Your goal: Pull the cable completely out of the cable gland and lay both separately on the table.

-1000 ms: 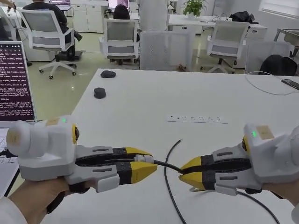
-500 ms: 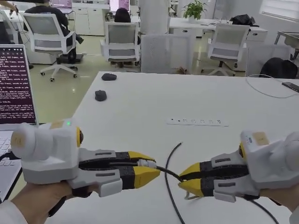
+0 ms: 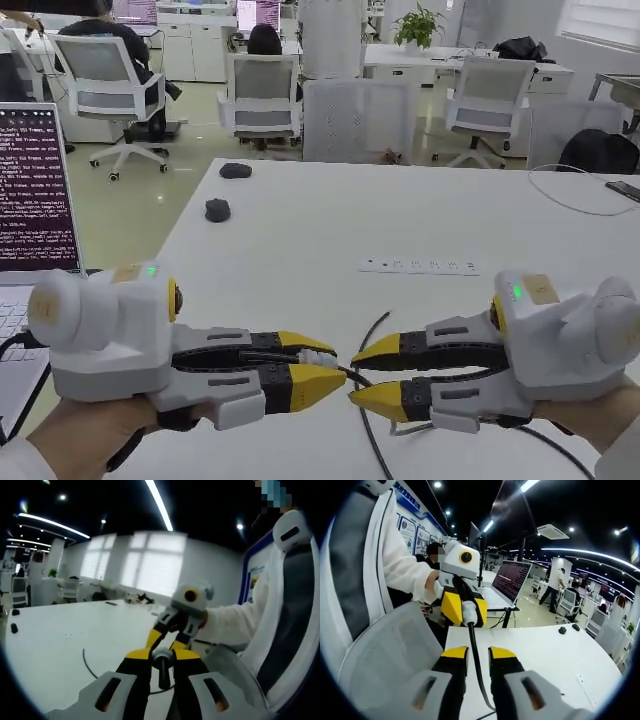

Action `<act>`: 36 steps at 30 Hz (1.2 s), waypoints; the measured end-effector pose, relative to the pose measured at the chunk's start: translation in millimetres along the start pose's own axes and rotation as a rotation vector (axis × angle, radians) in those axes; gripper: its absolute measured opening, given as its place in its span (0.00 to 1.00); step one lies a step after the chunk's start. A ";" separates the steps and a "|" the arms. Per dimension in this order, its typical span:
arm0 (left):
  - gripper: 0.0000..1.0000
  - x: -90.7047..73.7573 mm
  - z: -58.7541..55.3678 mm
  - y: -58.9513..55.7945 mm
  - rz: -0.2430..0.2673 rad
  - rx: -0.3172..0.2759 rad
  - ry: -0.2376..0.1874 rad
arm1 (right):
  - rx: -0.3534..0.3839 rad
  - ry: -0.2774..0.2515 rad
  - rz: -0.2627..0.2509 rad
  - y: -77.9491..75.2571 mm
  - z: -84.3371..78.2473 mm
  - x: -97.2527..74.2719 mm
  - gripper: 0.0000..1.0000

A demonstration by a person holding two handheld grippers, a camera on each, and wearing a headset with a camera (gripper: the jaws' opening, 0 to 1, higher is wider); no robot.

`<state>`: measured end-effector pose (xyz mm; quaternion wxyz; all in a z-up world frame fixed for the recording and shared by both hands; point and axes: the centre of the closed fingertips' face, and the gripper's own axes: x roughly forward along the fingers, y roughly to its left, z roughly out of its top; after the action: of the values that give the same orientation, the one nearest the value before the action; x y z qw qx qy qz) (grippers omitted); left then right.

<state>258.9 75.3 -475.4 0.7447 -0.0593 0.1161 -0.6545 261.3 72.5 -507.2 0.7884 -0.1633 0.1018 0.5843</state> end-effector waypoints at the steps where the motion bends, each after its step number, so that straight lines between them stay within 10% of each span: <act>1: 0.16 0.0 0.0 0.0 0.000 0.000 0.000 | 0.001 -0.003 0.003 0.3 0.7 0.3 0.13; 20: 0.16 -0.1 -1.6 3.8 0.004 0.007 0.003 | 0.003 0.000 0.028 2.2 -2.6 3.8 0.04; 36: 0.16 -10.6 -0.4 13.2 0.033 -0.006 -0.014 | 0.029 0.100 -0.001 -8.9 -42.6 -1.0 0.03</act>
<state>270.3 87.6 -478.0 0.7559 -0.0644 0.1138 -0.6415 270.8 53.3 -545.0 0.7849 -0.1810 0.1495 0.5734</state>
